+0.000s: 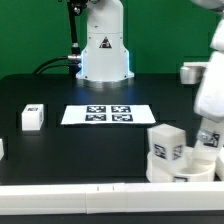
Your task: Assemble stool
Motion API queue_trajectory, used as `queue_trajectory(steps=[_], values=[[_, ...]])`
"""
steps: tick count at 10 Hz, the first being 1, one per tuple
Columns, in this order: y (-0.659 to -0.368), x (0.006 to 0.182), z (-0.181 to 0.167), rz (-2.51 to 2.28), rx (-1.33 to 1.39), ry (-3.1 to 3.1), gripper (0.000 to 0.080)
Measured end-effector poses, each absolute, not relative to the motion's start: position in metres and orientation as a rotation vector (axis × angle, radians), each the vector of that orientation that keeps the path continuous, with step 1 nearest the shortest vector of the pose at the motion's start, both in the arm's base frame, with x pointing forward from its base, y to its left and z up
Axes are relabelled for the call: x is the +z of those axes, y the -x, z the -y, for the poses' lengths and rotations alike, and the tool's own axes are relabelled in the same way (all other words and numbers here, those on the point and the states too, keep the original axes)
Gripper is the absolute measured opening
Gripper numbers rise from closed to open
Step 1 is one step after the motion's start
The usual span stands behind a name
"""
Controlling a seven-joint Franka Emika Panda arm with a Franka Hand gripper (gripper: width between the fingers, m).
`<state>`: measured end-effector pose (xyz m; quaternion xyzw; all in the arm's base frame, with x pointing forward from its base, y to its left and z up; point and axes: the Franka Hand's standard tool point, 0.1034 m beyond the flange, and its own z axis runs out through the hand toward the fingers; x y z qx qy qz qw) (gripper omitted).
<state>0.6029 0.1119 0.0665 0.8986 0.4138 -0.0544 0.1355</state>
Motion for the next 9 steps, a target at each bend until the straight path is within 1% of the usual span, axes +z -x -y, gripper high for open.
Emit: queue_trajectory(steps=[1, 2, 3, 7, 9], values=[[-0.6, 0.067, -0.111, -0.946, -0.169, -2.701, 0.0334], [-0.592, 0.066, -0.11, -0.661, -0.253, -2.796, 0.0334], [-0.596, 0.066, -0.109, -0.501, -0.291, -2.839, 0.0334], [-0.6, 0.066, -0.109, -0.113, -0.214, -2.871, 0.0334], [-0.603, 0.065, -0.096, 0.306, -0.235, -2.982, 0.0334]])
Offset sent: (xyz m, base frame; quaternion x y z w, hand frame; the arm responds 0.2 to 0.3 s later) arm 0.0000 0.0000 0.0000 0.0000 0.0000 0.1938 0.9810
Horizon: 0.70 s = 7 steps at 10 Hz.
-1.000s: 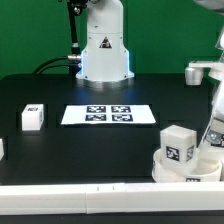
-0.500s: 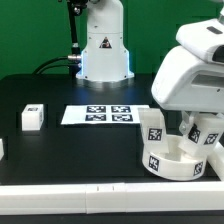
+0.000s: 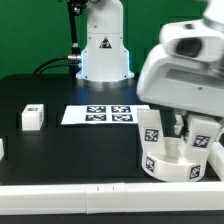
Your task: Assemble stool
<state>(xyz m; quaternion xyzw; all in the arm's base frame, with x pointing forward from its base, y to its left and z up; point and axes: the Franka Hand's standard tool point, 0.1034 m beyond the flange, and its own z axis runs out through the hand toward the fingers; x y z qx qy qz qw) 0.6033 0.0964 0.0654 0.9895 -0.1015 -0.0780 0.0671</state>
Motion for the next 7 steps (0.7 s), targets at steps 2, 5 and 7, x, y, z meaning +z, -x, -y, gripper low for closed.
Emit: queue_trajectory(steps=[2, 5, 7], values=[[-0.6104, 0.0671, -0.0936, 0.543, -0.175, -2.963, 0.0334], [-0.61, 0.0661, -0.0936, 0.81, -0.159, -2.892, 0.0334], [-0.6147, 0.0644, -0.0857, 1.172, -0.148, -2.812, 0.0334]])
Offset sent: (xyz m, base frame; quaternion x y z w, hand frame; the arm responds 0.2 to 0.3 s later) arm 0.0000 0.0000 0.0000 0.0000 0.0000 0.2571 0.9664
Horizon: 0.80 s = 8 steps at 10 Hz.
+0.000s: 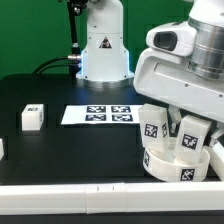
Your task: Assemble stool
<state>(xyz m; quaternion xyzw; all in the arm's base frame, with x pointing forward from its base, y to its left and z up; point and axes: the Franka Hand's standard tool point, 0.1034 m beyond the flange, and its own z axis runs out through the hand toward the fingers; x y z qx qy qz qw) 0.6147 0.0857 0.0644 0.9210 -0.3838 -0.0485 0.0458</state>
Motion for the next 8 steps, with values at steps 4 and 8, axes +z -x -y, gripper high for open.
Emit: queue_trajectory(steps=[4, 8], values=[[-0.623, 0.063, -0.081, 1.716, -0.115, -2.618, 0.0335], [-0.628, 0.063, -0.079, 2.191, -0.105, -2.287, 0.0335]])
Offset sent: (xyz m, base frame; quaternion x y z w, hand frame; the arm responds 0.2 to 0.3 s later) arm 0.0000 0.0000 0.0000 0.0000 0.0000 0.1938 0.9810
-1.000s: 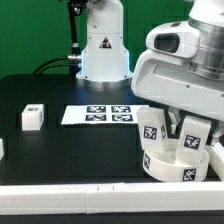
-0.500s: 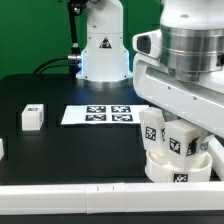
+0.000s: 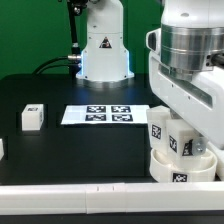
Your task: Assemble stool
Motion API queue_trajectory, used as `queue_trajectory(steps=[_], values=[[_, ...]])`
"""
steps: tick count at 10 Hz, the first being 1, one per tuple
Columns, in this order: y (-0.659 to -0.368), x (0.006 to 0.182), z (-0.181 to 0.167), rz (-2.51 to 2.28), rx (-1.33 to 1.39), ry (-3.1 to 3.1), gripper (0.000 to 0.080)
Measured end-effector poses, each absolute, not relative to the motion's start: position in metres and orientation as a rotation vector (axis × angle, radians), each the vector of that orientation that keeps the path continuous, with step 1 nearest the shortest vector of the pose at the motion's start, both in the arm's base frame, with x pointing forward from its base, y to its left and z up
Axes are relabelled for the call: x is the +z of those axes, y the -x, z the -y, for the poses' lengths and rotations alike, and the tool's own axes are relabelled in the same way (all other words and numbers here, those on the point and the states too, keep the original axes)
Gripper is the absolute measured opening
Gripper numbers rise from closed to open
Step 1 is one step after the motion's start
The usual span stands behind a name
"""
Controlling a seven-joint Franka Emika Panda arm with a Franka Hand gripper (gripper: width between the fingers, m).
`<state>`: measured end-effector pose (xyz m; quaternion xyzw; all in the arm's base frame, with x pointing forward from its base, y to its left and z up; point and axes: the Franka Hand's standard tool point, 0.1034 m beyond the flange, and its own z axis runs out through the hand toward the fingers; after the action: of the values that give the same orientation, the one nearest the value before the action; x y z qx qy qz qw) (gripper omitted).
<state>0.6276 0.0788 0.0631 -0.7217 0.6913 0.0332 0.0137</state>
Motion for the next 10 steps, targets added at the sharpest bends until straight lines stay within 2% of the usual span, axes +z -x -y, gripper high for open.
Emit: queue_trajectory(steps=[3, 8, 10], values=[[-0.639, 0.062, -0.08, -2.414, 0.01, 1.798, 0.0334], [-0.643, 0.061, -0.081, -2.639, 0.031, 1.305, 0.0335], [-0.641, 0.061, -0.093, -2.633, 0.003, 1.122, 0.0335]])
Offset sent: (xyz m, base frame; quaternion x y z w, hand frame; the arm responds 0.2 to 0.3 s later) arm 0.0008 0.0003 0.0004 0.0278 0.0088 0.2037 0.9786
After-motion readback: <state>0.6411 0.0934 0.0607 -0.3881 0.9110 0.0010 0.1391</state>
